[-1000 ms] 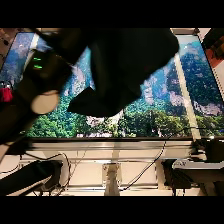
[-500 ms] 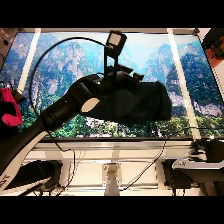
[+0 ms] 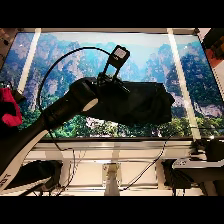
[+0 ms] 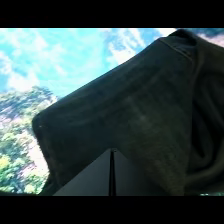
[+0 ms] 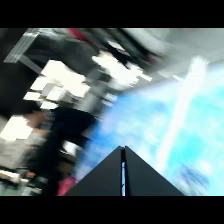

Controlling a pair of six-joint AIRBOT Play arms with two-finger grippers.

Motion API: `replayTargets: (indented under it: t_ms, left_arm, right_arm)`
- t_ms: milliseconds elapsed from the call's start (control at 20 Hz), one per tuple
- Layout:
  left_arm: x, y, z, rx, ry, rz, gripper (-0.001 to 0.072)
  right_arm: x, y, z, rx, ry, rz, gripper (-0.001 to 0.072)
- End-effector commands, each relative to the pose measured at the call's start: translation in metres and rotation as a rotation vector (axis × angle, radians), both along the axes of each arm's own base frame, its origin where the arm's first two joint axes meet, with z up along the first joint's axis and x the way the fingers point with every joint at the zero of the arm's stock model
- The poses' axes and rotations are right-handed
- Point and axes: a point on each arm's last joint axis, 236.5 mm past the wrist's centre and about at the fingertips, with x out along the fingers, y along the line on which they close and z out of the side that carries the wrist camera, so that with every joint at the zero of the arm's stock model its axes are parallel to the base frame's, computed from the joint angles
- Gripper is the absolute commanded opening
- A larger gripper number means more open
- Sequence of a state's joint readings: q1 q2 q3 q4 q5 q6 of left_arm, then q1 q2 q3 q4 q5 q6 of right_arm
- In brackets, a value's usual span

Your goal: Fold the clothes and pants, and hang the long-sleeved shirts on hangers.

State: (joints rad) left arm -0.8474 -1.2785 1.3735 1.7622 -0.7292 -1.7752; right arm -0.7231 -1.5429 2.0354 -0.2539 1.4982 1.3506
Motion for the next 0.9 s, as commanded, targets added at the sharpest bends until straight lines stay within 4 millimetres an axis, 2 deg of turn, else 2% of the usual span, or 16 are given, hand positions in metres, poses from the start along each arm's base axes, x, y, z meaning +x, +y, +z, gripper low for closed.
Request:
replayTargets:
  t_ms: [0, 100, 200, 300, 400, 500, 600, 750, 800, 850]
  left_arm:
    - [0.021, 0.027, -0.009, -0.004, 0.047, 0.108, 0.0025]
    - [0.037, 0.042, -0.021, -0.05, 0.121, 0.176, 0.0025]
    - [0.044, 0.045, -0.038, -0.134, 0.243, 0.226, 0.0024]
    - [0.053, 0.047, -0.056, -0.161, 0.303, 0.246, 0.0025]
    - [0.061, 0.046, -0.072, -0.153, 0.318, 0.258, 0.0025]
    - [0.069, 0.043, -0.088, -0.147, 0.324, 0.264, 0.0025]
    - [0.077, 0.048, -0.104, -0.152, 0.36, 0.297, 0.0026]
    - [0.104, 0.056, -0.114, -0.411, 0.528, 0.444, 0.0036]
    - [0.112, 0.058, -0.115, -0.493, 0.576, 0.47, 0.0153]
    - [0.117, 0.057, -0.115, -0.543, 0.604, 0.466, 0.0347]
  right_arm:
    - [-0.004, -0.033, -0.08, -0.107, 0.303, -0.105, 0.0027]
    - [-0.013, -0.041, -0.119, -0.115, 0.443, -0.112, 0.0027]
    - [-0.026, -0.041, -0.156, -0.091, 0.569, -0.095, 0.0027]
    - [-0.041, -0.035, -0.195, -0.038, 0.697, -0.057, 0.0026]
    - [-0.066, -0.028, -0.24, -0.002, 0.857, -0.019, 0.0026]
    - [-0.086, -0.016, -0.278, 0.064, 0.979, 0.016, 0.0027]
    - [-0.1, 0.0, -0.304, 0.138, 1.055, 0.048, 0.0028]
    - [-0.104, 0.012, -0.332, 0.15, 1.095, 0.042, 0.0032]
    - [-0.105, 0.013, -0.341, 0.127, 1.109, 0.031, 0.0061]
    - [-0.104, 0.013, -0.348, 0.094, 1.12, 0.022, 0.0179]
